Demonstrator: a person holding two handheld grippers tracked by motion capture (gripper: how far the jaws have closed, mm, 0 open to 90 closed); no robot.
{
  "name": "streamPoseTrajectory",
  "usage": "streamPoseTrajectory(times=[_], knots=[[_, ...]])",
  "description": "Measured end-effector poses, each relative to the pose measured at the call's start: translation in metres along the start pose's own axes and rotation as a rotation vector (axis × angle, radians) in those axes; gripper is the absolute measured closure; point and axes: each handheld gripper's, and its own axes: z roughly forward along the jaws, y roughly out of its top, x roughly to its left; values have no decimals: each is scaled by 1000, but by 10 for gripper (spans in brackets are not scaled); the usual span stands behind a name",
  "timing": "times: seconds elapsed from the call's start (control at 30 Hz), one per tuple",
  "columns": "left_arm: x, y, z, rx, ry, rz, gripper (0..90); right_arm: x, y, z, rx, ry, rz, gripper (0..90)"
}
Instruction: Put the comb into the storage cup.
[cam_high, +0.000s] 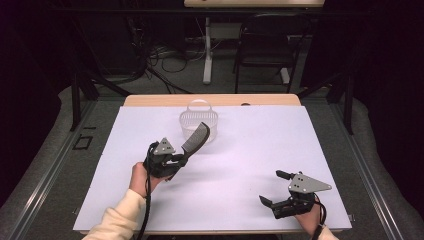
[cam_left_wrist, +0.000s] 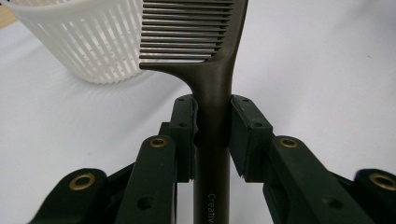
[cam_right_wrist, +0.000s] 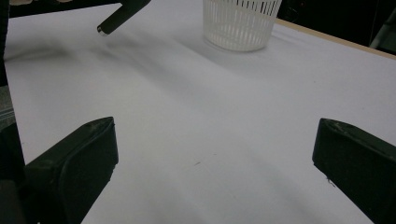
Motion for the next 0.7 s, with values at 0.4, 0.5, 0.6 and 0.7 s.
streamPoseTrajectory(times=[0.4, 0.5, 0.6, 0.7], knots=[[1, 1, -3, -19, 11, -5, 721, 0, 0, 0, 2, -1, -1, 0], [3, 1, -4, -25, 19, -4, 721, 0, 0, 0, 2, -4, -3, 0], [4, 1, -6, -32, 28, -11, 721, 1, 0, 1, 7, -3, 5, 0], [5, 1, -7, -37, 34, -10, 721, 1, 0, 1, 6, -3, 0, 0]])
